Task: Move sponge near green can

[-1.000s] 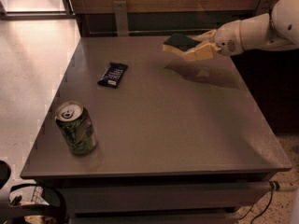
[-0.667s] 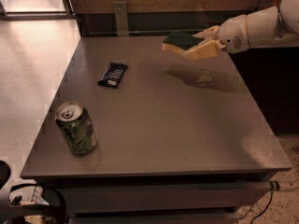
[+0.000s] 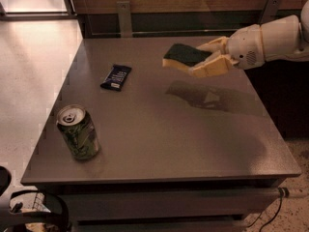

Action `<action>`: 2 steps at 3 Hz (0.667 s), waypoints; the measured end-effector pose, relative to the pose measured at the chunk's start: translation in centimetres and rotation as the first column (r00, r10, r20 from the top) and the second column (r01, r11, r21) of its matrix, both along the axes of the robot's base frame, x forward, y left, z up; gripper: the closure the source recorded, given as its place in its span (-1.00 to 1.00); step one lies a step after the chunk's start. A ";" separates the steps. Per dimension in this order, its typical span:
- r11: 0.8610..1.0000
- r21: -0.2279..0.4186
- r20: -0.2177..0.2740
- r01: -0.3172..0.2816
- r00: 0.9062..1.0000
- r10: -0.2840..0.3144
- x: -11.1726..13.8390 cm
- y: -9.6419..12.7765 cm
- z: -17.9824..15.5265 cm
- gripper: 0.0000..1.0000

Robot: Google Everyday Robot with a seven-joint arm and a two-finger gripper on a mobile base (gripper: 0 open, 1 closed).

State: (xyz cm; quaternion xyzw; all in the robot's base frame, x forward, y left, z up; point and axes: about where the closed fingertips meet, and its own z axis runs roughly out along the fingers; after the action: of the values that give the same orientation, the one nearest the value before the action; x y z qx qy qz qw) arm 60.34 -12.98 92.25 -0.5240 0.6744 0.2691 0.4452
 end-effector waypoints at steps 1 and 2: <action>0.998 -0.019 -0.006 -0.052 0.999 0.052 -5.7 2.1 -1.4 1.00; 0.992 -0.035 -0.001 -0.118 0.993 0.118 -9.2 4.1 -1.7 1.00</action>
Offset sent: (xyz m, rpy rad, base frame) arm -0.1319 0.0580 -0.0204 -0.0526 -0.0090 0.1870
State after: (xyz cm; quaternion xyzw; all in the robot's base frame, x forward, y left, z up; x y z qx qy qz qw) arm 51.15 -8.91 90.58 -0.5708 0.6466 0.2830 0.4197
